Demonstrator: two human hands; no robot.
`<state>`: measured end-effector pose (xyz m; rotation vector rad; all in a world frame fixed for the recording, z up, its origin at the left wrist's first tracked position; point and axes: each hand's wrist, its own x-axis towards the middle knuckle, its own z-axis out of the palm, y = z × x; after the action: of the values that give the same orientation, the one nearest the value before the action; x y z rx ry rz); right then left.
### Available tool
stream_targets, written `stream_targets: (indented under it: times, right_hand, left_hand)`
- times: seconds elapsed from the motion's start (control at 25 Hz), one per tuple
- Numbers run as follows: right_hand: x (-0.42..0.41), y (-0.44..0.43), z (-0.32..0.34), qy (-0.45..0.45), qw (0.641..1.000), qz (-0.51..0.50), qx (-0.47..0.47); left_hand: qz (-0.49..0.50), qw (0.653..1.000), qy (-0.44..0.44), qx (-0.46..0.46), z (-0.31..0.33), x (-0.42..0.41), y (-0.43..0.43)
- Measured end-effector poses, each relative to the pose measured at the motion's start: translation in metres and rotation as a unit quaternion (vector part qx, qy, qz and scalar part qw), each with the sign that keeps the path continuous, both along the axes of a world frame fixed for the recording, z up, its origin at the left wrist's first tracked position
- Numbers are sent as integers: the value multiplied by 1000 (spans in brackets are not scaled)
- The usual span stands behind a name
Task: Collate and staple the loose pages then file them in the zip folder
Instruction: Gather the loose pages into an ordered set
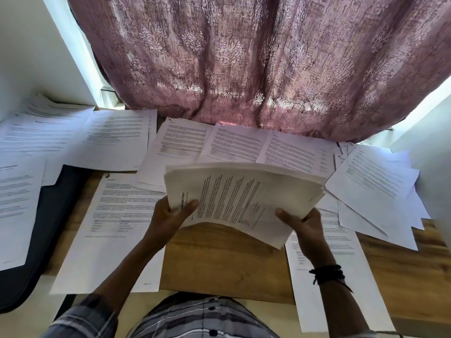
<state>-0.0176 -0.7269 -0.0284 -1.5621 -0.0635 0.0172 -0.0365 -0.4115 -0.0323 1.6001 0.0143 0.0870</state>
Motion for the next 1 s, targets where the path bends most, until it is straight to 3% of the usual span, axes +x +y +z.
stream_targets:
  times: [0.28, 0.48, 0.6, 0.72, 0.84, 1.0]
  right_hand:
    - [-6, 11, -36, 0, 998, -55, -35]
    - [-7, 14, -52, 9, 990, -75, -116]
    - [2, 10, -37, 19, 993, -64, -93]
    - [17, -3, -19, 68, 997, -45, -6]
    - [26, -7, -12, 127, 992, -7, -11]
    - [31, 12, -31, 157, 985, -10, -66]
  left_hand:
    - [11, 999, 10, 28, -12, -1, -7]
    - [-2, 998, 10, 62, -21, -5, -7]
    - [0, 996, 1, 85, -9, 4, -5]
    - [5, 996, 68, 55, -2, 9, 4]
    - [29, 987, 161, 13, -12, 3, 12]
    - [50, 975, 214, -15, -24, -6, 7]
